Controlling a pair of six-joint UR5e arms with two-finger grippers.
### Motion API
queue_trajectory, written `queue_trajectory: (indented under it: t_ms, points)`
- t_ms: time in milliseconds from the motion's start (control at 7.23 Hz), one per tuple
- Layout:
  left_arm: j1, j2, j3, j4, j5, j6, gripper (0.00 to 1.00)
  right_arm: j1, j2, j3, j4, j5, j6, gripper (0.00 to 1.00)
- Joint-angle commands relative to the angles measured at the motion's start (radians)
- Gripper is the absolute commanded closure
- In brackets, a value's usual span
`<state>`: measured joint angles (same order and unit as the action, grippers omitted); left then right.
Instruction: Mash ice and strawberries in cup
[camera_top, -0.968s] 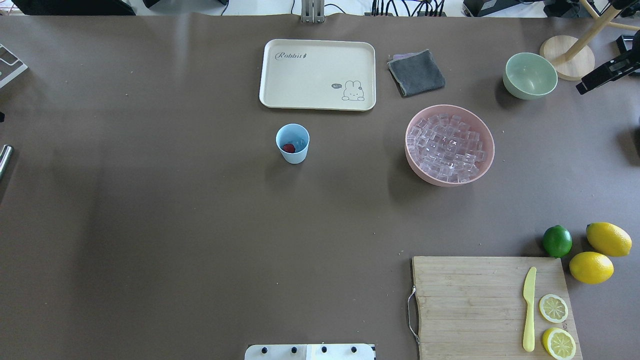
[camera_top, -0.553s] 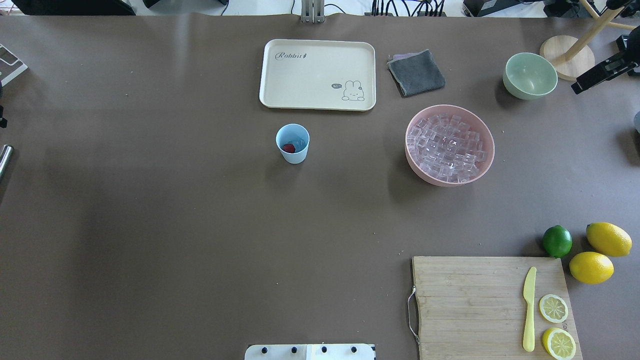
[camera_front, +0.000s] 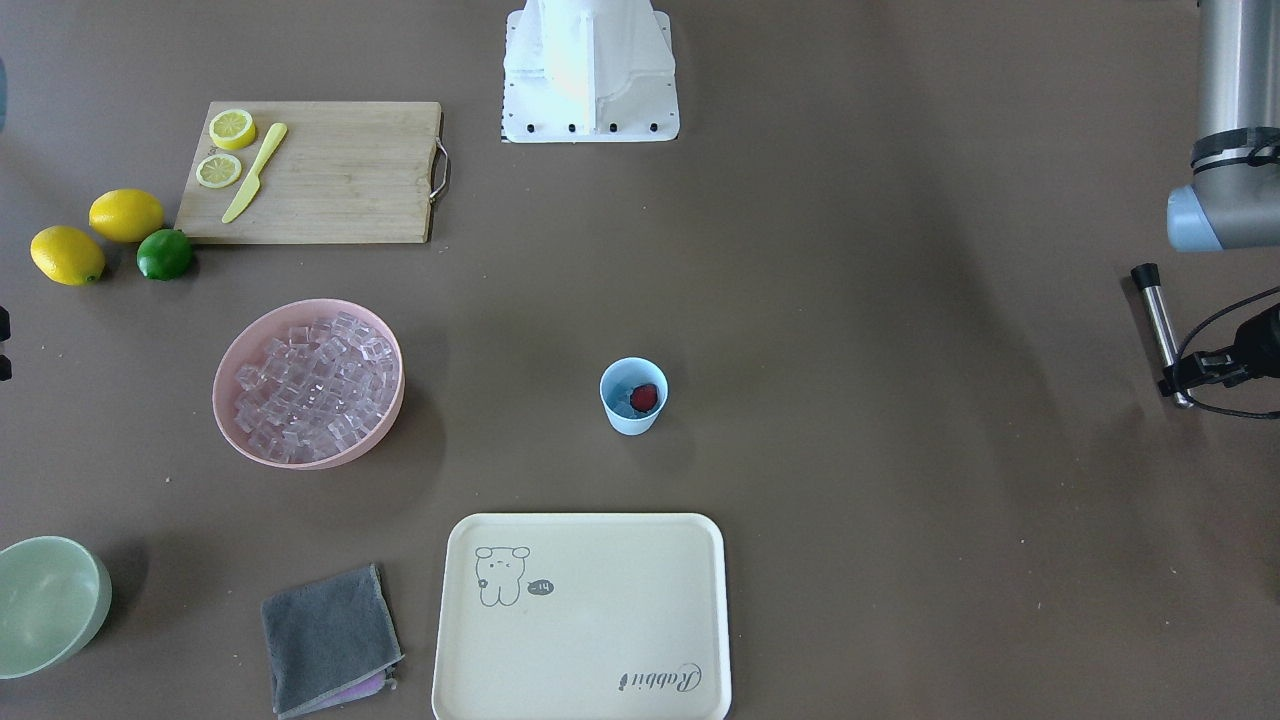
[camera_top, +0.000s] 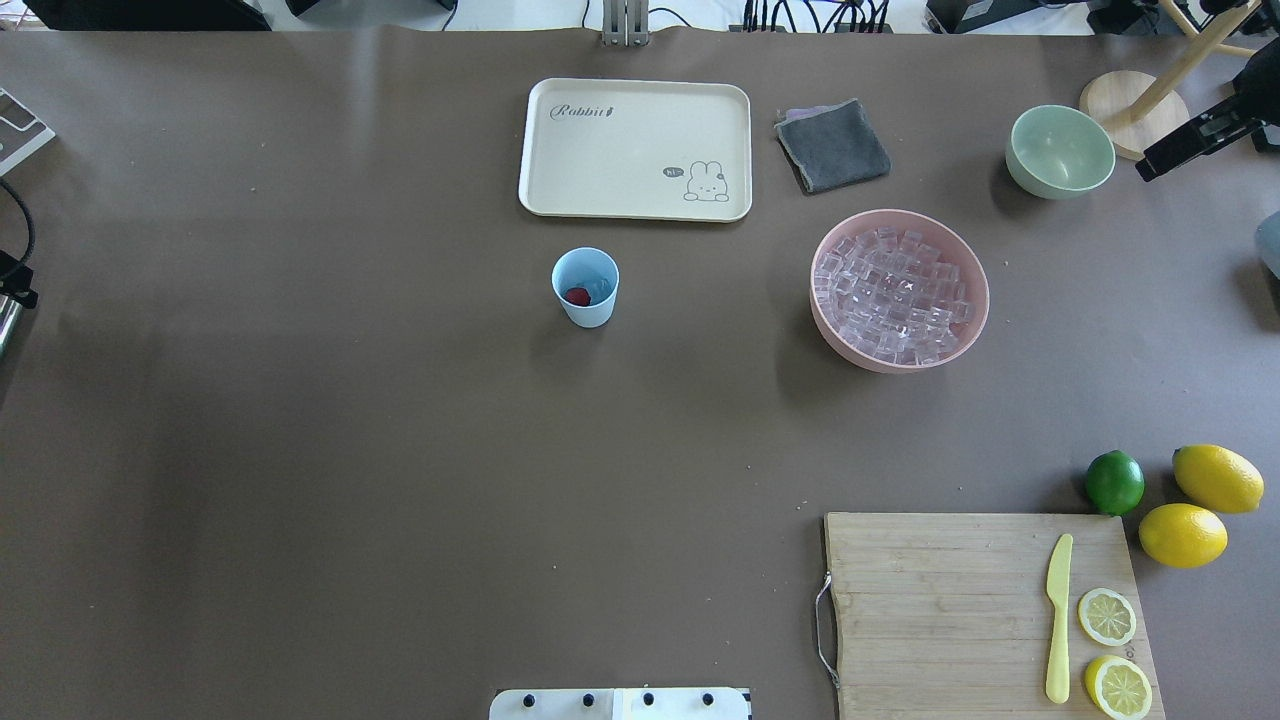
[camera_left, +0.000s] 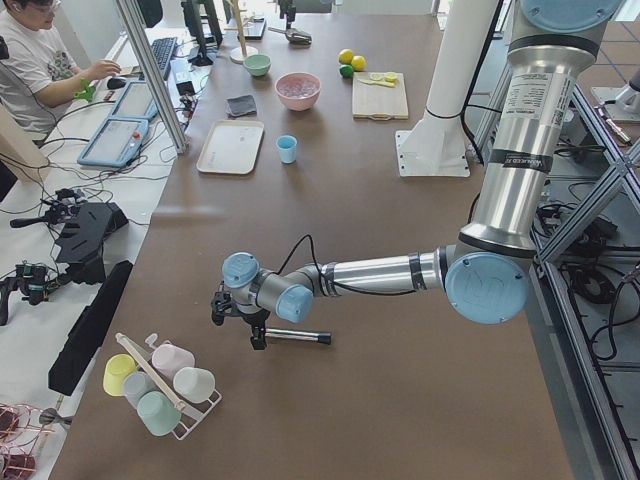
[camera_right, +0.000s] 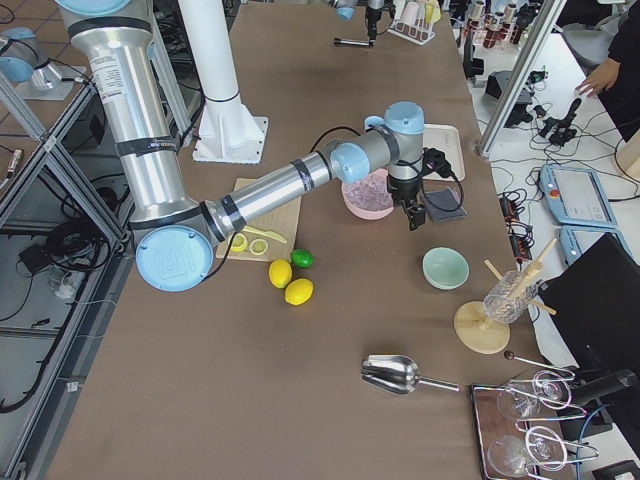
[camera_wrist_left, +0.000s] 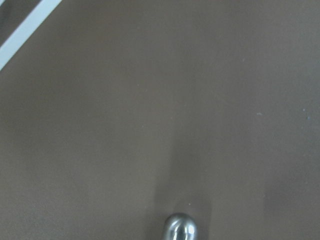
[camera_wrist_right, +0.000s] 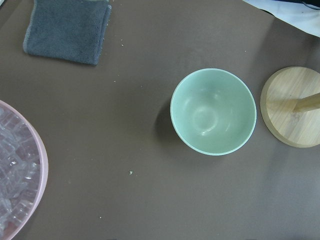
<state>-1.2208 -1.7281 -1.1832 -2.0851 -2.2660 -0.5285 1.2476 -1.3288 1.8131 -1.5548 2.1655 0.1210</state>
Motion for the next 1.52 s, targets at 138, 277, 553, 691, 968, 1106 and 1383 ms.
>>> queue_trajectory:
  t_ms: [138,277,553,691,968,1106,1383]
  points:
    - [0.040,0.030,-0.002,-0.049,0.000,-0.022,0.29,-0.003,-0.009,-0.002,0.001,-0.007,0.003,0.09]
    - [0.040,0.025,-0.003,-0.049,0.000,-0.022,0.40,-0.003,-0.013,0.002,0.001,-0.007,0.003,0.09]
    - [0.040,0.022,-0.007,-0.046,0.000,-0.021,0.57,-0.003,-0.013,-0.001,0.001,-0.007,0.008,0.08]
    - [0.040,0.021,-0.009,-0.047,0.000,-0.021,0.69,-0.003,-0.013,-0.003,0.001,-0.019,0.006,0.08]
    - [0.040,0.021,-0.012,-0.049,-0.001,-0.019,0.86,-0.003,-0.013,0.003,0.001,-0.019,0.009,0.07]
    - [0.040,0.018,-0.013,-0.050,-0.001,-0.019,1.00,-0.003,-0.015,0.003,0.001,-0.019,0.011,0.07]
    - [0.035,0.012,-0.065,-0.041,0.000,-0.024,1.00,-0.003,-0.018,0.002,0.001,-0.021,0.011,0.06]
